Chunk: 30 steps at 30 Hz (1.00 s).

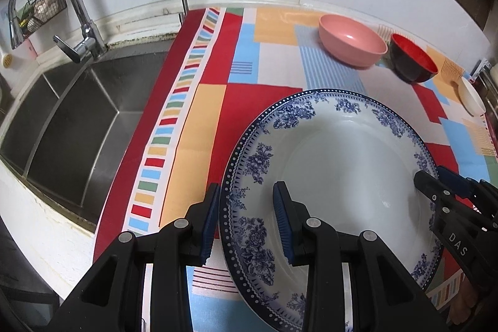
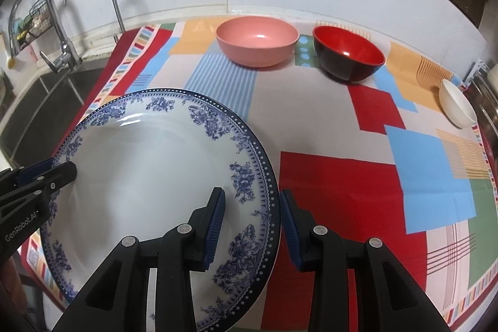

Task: Organize plates and bowls
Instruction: 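Lower the plate onto the stack and open both grippers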

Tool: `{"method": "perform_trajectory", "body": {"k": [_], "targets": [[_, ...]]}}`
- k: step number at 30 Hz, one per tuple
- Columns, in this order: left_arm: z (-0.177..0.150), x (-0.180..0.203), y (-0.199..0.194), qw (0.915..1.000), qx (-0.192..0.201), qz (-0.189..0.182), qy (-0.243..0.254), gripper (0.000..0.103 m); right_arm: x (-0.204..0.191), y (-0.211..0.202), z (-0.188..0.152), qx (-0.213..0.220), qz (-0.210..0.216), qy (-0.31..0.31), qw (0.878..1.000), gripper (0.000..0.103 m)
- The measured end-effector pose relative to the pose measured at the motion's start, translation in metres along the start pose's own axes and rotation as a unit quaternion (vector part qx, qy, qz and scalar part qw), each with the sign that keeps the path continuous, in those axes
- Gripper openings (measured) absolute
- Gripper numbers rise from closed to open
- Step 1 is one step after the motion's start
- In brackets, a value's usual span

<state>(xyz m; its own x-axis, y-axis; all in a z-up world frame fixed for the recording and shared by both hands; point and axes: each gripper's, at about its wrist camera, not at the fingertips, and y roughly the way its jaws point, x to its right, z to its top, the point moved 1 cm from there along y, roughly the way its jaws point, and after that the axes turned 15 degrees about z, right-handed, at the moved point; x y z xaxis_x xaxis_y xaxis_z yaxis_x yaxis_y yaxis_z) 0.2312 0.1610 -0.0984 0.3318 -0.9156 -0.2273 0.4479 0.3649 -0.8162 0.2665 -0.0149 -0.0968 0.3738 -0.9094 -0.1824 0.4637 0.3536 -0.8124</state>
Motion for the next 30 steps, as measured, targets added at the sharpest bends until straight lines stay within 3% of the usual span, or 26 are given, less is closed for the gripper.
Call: {"method": "perform_trajectory", "body": {"k": [17,20,22,26,30], "targets": [[-0.008,0.008,0.018,0.9995,-0.024,-0.002,0.019,0.035,-0.002,0.013,-0.005,-0.024,-0.021,-0.02,0.999,0.038],[-0.008,0.01,0.018,0.9995,-0.021,-0.001,0.025,0.044,-0.001,0.013,-0.005,-0.025,-0.02,-0.021,0.999,0.038],[-0.006,0.009,0.016,0.9996,-0.015,0.001,0.024,0.058,-0.001,0.013,-0.004,-0.026,-0.016,-0.017,0.999,0.039],[-0.002,0.01,0.012,0.9996,-0.006,0.004,0.026,0.064,0.002,0.012,-0.002,-0.02,-0.014,-0.007,1.0,0.058],[0.003,0.012,0.006,0.9996,0.001,-0.006,0.027,0.067,0.004,0.004,0.002,-0.006,-0.017,-0.002,1.0,0.058]]}}
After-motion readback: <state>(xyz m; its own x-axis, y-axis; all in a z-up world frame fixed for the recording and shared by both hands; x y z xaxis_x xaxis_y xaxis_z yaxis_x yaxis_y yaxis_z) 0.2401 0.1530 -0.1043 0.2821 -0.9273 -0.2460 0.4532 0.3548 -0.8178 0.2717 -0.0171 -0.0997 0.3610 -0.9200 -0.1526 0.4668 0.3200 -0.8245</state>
